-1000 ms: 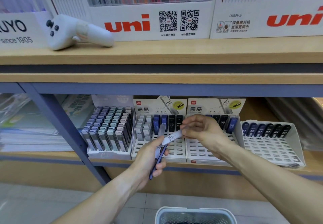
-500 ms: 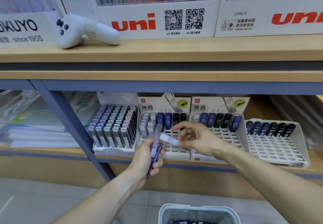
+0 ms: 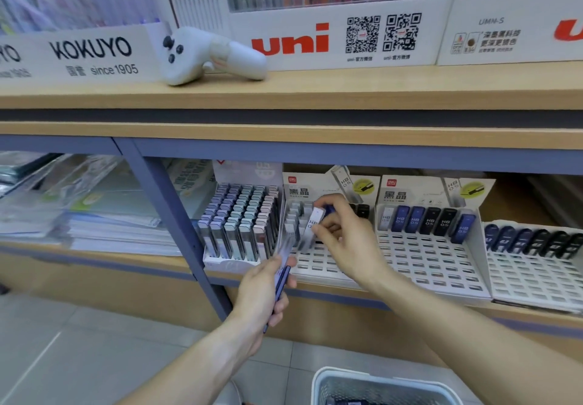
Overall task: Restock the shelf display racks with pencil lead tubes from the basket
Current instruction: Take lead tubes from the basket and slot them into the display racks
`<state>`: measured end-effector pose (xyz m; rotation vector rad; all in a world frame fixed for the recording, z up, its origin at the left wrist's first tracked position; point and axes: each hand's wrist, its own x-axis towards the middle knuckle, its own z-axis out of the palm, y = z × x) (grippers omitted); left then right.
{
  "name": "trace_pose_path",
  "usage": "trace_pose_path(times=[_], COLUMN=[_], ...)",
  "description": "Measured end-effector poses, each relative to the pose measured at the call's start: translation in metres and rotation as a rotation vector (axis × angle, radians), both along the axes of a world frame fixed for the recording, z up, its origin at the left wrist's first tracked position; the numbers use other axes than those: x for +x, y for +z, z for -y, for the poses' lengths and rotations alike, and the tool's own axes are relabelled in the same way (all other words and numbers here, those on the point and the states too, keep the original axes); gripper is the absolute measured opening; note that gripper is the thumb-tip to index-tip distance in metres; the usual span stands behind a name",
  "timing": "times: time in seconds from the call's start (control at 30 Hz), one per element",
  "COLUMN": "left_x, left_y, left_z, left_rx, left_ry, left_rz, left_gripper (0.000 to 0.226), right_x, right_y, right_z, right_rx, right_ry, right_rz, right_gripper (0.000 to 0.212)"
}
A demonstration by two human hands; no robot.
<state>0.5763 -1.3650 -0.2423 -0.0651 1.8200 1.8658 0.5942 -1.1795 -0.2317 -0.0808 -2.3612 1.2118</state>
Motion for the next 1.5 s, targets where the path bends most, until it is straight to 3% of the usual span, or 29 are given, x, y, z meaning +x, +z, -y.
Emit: trace_pose_path(times=[0.43, 0.77, 0.87, 0.97, 1.03, 1.33, 1.5], left_x=[-0.002, 0.0, 0.0, 0.001, 0.002, -0.004, 0.001], left_y=[0.002, 0.004, 0.005, 0.007, 0.008, 0.012, 0.01], left_z=[0.024, 0.023, 0.022, 0.02, 0.018, 0.009, -0.001], left_rx=[0.029, 0.009, 0.024, 0.028, 0.016, 0.082, 0.053], left_ry=[0.006, -0.038, -0.084, -0.144, -0.18, -0.051, -0.202], left_rz=[0.008, -0.028, -0.041, -0.053, -0.066, -0.042, -0.104], left_gripper=[0.032, 0.03, 0.029, 0.027, 0.026, 0.03, 0.024], right_x=[-0.021, -0.022, -0.016, -0.011, -0.005, 0.024, 0.038], right_y=[-0.023, -0.021, -0.012, 0.002, 0.008, 0.026, 0.018], right_z=[0.025, 0.027, 0.031, 0.03, 0.025, 0.003, 0.009], right_rx=[0.262, 0.444, 0.275, -0.183, -0.38, -0.818, -0.914], right_ry=[-0.007, 0.028, -0.027, 0.034, 0.099, 0.081, 0.128], right_rz=[-0.142, -0.002, -0.02, 0.18, 0.275, 0.34, 0.412], right_gripper=[0.019, 0.039, 0.028, 0.011, 0.01, 0.021, 0.025])
